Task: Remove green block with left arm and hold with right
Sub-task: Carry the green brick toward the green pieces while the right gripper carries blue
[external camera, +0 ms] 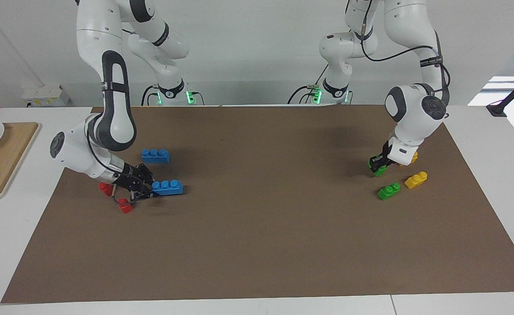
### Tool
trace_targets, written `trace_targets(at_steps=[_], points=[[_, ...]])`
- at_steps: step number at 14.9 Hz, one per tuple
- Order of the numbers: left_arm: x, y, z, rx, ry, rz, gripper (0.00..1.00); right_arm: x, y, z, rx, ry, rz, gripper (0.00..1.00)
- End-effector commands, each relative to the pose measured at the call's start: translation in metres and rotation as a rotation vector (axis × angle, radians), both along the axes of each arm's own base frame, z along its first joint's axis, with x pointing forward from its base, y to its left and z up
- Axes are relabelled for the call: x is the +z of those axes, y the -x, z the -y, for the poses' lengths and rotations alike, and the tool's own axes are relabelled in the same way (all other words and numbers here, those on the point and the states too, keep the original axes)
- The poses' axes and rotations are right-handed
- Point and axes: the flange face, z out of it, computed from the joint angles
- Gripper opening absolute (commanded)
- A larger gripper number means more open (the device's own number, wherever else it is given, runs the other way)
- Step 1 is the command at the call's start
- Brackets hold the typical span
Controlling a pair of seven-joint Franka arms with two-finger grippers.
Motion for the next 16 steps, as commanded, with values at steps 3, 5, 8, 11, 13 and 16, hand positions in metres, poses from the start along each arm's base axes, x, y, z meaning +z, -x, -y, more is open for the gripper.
trace_targets(at_steps=[3, 5, 8, 11, 13, 16], points=[[-0.028, 0.002, 0.000, -0.016, -0.009, -0.001, 0.05, -0.003, 0.019, 0.007, -0.003, 0.014, 0.033, 0.00], [-0.028, 0.001, 0.003, -0.005, -0.010, 0.002, 0.06, -0.002, 0.020, 0.008, 0.018, 0.014, 0.046, 0.00], [-0.028, 0.000, 0.004, -0.007, -0.010, 0.005, 0.93, -0.001, 0.018, 0.009, 0.051, 0.016, 0.070, 0.00], [-0.019, -0.002, 0.006, -0.012, -0.010, 0.006, 1.00, -0.001, 0.017, 0.011, 0.056, 0.028, 0.084, 0.09], [0.009, -0.010, 0.004, -0.011, -0.009, -0.007, 1.00, -0.002, 0.017, 0.009, 0.090, 0.048, 0.090, 0.36], [0.052, -0.022, 0.000, -0.007, -0.009, -0.036, 1.00, 0.000, 0.015, 0.008, 0.096, 0.050, 0.095, 0.67]])
